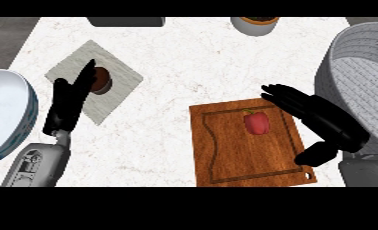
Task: Pick the bell pepper from the cutting board and place it in the basket
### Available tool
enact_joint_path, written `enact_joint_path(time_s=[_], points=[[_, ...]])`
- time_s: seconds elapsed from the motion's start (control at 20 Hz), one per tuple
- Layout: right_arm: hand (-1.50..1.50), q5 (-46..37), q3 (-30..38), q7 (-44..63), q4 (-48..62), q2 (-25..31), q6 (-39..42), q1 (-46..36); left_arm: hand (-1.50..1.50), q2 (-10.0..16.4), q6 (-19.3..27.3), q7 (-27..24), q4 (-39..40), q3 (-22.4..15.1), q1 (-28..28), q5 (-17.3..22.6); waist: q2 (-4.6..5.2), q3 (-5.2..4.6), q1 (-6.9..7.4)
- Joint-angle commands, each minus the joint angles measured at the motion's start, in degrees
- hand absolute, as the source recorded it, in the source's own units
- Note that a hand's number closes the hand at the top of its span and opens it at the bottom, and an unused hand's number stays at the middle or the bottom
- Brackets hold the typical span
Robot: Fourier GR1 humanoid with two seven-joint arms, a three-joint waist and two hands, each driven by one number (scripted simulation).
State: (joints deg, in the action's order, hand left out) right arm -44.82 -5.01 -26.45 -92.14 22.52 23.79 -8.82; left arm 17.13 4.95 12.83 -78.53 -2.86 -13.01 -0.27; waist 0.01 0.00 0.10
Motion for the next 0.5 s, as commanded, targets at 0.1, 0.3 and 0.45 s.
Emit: enact_joint_path(time_s=[0.1,0.3,0.45], points=[[-1.5,-5.96,-4.26,0.92,0.9,-5.23,-4.22,1.85,0.0,-1.55,-0.94,-2.18,2.08,1.93,0.23,-1.84,-0.03,0.0,-0.1],[-1.5,-5.59,0.1,-5.91,13.69,-3.99,-6.0,-4.98,0.0,-2.36,-2.04,-0.08,1.81,2.54,-1.39,-2.68,0.06,0.01,0.08],[-1.5,-5.98,-2.51,0.37,1.56,-6.2,-1.9,0.55,0.0,-1.76,-2.69,1.43,1.81,4.64,-2.86,-2.8,-0.04,-0.01,-0.29]])
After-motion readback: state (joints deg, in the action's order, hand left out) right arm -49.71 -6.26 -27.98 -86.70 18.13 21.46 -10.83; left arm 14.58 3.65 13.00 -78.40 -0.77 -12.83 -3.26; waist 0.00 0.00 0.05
